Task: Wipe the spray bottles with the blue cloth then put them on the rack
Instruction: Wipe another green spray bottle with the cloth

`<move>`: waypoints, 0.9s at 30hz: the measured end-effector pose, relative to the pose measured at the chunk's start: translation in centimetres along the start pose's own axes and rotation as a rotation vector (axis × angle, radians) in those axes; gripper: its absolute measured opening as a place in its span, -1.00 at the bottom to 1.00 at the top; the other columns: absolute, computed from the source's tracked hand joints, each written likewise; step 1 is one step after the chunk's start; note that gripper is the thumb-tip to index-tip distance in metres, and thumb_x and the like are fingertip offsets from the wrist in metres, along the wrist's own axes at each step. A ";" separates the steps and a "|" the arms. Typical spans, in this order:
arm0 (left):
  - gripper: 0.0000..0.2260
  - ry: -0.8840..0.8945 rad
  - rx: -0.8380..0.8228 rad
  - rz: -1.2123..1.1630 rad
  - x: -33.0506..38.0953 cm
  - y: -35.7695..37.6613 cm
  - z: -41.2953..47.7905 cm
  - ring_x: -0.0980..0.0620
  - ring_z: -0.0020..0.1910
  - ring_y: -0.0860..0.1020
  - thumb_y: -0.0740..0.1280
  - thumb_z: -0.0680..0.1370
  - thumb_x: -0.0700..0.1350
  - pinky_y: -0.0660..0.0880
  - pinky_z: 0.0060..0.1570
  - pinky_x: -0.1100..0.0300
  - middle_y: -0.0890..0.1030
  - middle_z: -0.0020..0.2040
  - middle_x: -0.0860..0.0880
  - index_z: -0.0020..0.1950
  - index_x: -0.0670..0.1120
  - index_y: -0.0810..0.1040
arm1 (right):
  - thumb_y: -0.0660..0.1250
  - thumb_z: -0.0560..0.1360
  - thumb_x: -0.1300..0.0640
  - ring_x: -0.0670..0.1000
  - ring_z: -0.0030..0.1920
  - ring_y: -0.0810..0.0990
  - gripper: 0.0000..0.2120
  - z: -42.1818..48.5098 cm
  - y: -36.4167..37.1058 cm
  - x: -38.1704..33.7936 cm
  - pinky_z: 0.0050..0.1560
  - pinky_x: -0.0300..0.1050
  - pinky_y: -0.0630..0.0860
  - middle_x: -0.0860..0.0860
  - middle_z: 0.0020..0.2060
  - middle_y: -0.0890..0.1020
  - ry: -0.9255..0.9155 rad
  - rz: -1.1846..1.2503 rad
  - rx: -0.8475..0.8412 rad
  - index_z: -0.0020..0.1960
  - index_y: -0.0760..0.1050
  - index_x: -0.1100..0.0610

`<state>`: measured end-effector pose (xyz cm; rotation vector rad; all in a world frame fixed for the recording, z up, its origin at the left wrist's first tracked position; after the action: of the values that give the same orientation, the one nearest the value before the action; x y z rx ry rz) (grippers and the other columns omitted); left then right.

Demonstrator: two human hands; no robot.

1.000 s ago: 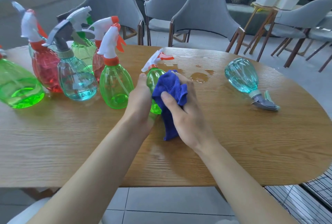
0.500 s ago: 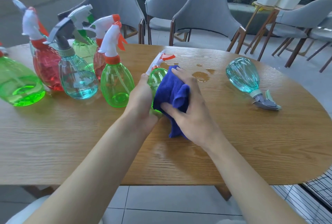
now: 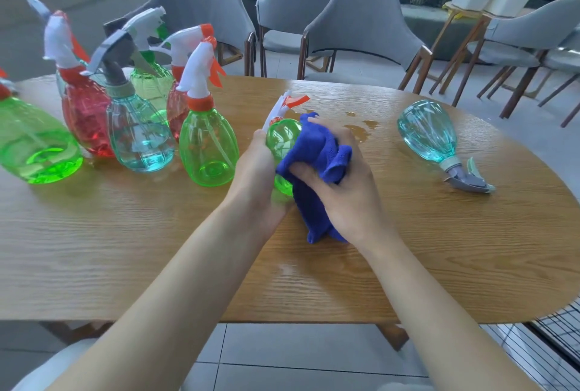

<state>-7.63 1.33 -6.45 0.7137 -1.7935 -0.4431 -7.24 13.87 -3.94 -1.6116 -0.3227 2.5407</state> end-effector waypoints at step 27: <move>-0.54 -0.019 -0.247 -0.120 0.2 0.4 2.2 -0.14 0.44 0.54 0.02 0.81 0.09 0.51 0.37 -0.01 0.53 0.48 -0.17 0.67 -0.05 0.32 | 0.64 0.39 0.24 0.22 0.38 0.60 -0.44 1.4 -0.6 0.6 0.35 0.48 0.48 -0.03 0.31 0.67 0.011 0.314 -0.034 0.34 0.62 -0.02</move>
<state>-9.85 1.38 -6.78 0.6467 -1.6821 -0.7403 -8.76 14.45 -3.75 -1.8169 -0.1189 2.7607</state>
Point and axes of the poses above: each hand's wrist, its own z-axis towards the middle knuckle, its own y-axis out of the palm, x = y × z, the point moved 7 cm from there along z, towards the middle knuckle
